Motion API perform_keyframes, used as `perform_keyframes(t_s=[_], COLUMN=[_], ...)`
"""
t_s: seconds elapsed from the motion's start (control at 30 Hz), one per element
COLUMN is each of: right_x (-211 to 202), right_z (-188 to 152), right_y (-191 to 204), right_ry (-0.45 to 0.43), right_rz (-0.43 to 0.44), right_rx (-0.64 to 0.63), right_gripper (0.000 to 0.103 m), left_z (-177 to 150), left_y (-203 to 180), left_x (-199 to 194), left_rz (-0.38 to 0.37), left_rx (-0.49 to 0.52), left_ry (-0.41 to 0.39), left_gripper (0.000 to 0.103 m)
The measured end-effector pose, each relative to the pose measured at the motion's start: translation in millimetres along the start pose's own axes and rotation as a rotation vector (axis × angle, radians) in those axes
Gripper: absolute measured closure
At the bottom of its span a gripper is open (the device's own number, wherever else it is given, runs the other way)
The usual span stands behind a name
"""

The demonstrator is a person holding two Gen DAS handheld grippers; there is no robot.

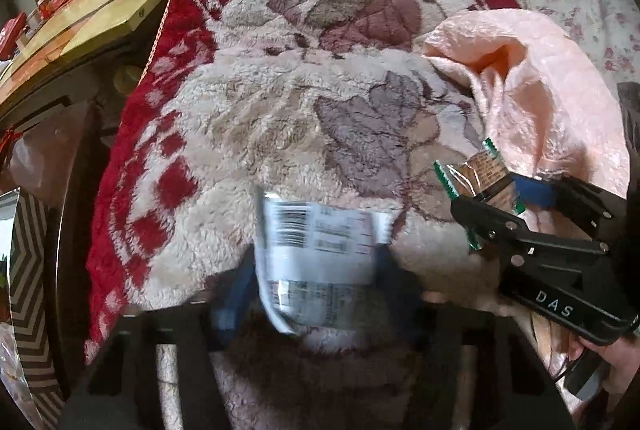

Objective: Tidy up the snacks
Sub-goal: 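Grasp the white wrapped pack with the left gripper while the right grasps the brown cake pack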

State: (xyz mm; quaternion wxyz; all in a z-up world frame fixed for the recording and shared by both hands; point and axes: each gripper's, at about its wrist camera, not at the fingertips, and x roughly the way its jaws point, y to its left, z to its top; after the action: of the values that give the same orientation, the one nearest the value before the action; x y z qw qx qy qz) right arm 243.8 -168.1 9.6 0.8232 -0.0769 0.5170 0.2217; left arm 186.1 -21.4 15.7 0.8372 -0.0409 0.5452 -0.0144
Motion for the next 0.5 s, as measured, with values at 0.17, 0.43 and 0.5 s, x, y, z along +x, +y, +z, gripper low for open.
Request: perform_keyframes(t_s=[0.17, 0.43, 0.5], right_x=[-20.6, -41.4, -46.9], right_z=[-9.9, -41.2, -48.6], right_y=[9.7, 37.9, 45.8], right_ry=[-0.031, -0.042, -0.046], right_rz=[0.042, 0.117, 0.134], right_rx=[0.016, 0.038, 0.040], right_gripper=[0.050, 0.050, 0.050], left_z=[-10.9, -41.3, -49.6], left_y=[11.6, 29.2, 31.7], left_x=[-17.1, -47.8, -56.6], left_rz=[-0.003, -0.017, -0.022], left_rx=[-0.025, -0.052, -0.059], left_ry=[-0.016, -0.046, -0.054], left_gripper=[0.053, 0.054, 0.054])
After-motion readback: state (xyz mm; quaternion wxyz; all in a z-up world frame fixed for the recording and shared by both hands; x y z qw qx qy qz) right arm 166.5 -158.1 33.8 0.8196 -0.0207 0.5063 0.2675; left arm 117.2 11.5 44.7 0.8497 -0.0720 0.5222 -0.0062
